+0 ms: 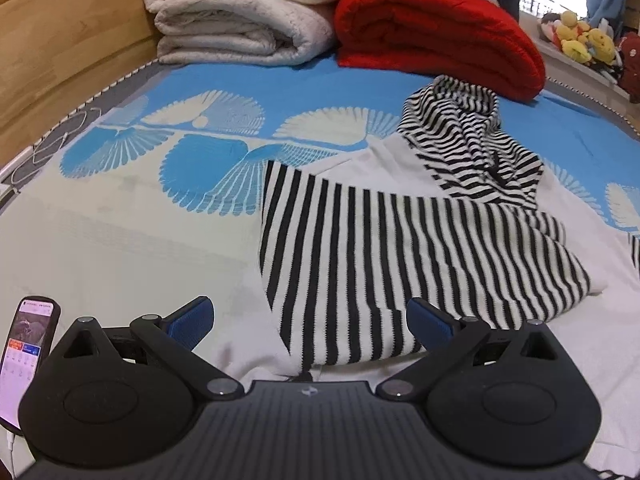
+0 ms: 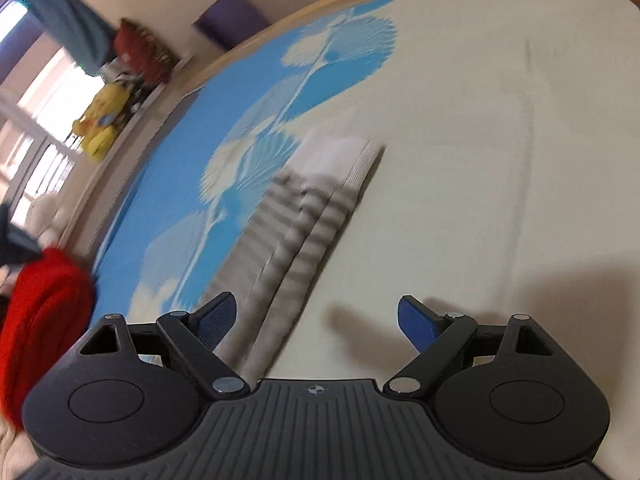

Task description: Fold small clothes

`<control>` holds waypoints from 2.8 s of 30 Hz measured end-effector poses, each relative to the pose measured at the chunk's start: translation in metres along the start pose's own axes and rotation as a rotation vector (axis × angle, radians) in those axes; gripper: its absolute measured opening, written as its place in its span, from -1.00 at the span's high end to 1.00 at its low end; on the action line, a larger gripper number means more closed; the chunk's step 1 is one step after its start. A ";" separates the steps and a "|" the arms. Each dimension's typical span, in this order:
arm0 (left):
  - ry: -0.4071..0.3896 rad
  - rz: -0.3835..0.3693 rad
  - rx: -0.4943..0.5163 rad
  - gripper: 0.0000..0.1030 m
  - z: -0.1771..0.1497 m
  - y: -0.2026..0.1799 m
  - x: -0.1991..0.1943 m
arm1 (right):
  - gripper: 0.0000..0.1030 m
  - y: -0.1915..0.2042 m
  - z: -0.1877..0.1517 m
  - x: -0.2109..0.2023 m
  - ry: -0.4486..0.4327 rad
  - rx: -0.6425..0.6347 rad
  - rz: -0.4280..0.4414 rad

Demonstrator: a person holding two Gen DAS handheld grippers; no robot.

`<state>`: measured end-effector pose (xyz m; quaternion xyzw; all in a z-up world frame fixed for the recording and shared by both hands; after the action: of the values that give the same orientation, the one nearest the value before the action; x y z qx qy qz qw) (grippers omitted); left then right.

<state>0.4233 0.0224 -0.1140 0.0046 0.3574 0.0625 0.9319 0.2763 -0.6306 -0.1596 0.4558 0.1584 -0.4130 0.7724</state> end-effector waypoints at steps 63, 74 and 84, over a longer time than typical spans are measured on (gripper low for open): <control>-0.015 -0.003 0.013 -0.99 0.001 -0.020 -0.002 | -0.69 0.140 -0.287 -0.186 0.226 -1.101 0.392; -0.010 -0.002 0.005 -0.99 0.001 -0.017 0.000 | -0.69 0.138 -0.292 -0.181 0.260 -1.087 0.382; -0.014 -0.003 0.004 -0.99 0.001 -0.016 -0.001 | -0.69 0.140 -0.297 -0.184 0.266 -1.096 0.392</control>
<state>0.4252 0.0069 -0.1134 0.0062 0.3511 0.0604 0.9344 0.3132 -0.2584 -0.1238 0.0592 0.3570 -0.0602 0.9303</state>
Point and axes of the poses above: each gripper's, at about its wrist camera, not at the fingertips, and x roughly the way its jaws point, y to its left, z to its top, the point moved 7 cm from there along x, roughly the way its jaws point, and after that the axes turned 7 degrees about -y, right-handed, at the moved point
